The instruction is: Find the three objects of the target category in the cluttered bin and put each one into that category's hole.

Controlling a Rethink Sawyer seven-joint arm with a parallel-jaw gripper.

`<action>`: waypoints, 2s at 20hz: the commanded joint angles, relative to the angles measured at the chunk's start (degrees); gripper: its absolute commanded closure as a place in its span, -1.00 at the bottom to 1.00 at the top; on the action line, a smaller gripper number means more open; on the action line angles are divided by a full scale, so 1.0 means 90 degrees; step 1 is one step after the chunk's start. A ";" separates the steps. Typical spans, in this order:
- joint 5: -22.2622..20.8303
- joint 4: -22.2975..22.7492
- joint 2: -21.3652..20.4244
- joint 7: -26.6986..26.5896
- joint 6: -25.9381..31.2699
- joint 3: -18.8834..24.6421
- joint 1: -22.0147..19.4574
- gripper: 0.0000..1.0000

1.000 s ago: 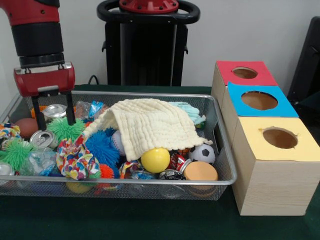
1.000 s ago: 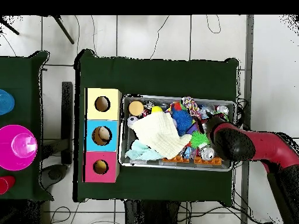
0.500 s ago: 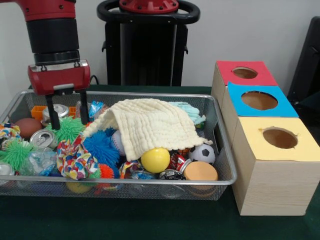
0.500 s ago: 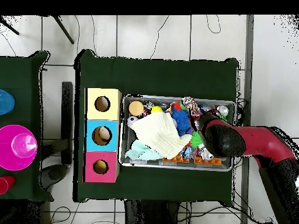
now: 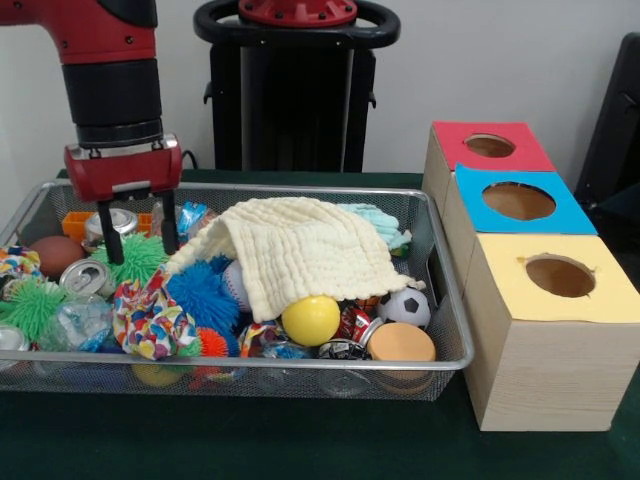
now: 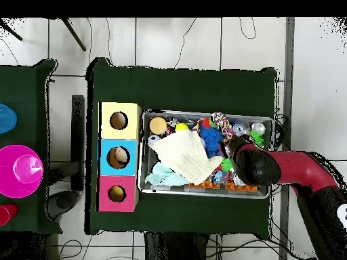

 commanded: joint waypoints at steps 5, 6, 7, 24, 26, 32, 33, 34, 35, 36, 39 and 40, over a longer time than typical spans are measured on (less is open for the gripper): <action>0.0341 0.0375 -0.0211 0.0526 0.0359 -0.0346 0.0368 -1.00; 0.0422 0.0396 -0.0230 0.0546 0.0375 -0.0313 0.0383 -1.00; 0.0521 0.0410 -0.0241 0.0580 0.0417 -0.0287 0.0429 -1.00; 0.0949 0.0447 -0.0390 0.0888 -0.0005 -0.0601 0.0965 -1.00; 0.0959 0.0472 -0.0354 0.0922 -0.0097 -0.0644 0.0985 -1.00; 0.0904 0.0556 -0.0260 0.1176 -0.0477 -0.0835 0.1193 -1.00; 0.0883 0.0544 -0.0223 0.1261 -0.0572 -0.0902 0.1283 -1.00; 0.0881 0.0543 -0.0198 0.1303 -0.0638 -0.0952 0.1337 -1.00; 0.0879 0.0541 -0.0173 0.1344 -0.0704 -0.1002 0.1391 -1.00; 0.0890 0.0548 -0.0159 0.1351 -0.0745 -0.1037 0.1424 -1.00; 0.0942 0.0531 -0.0160 0.1424 -0.0820 -0.1184 0.1614 -1.00; 0.0971 0.0537 -0.0162 0.1427 -0.0837 -0.1221 0.1657 -1.00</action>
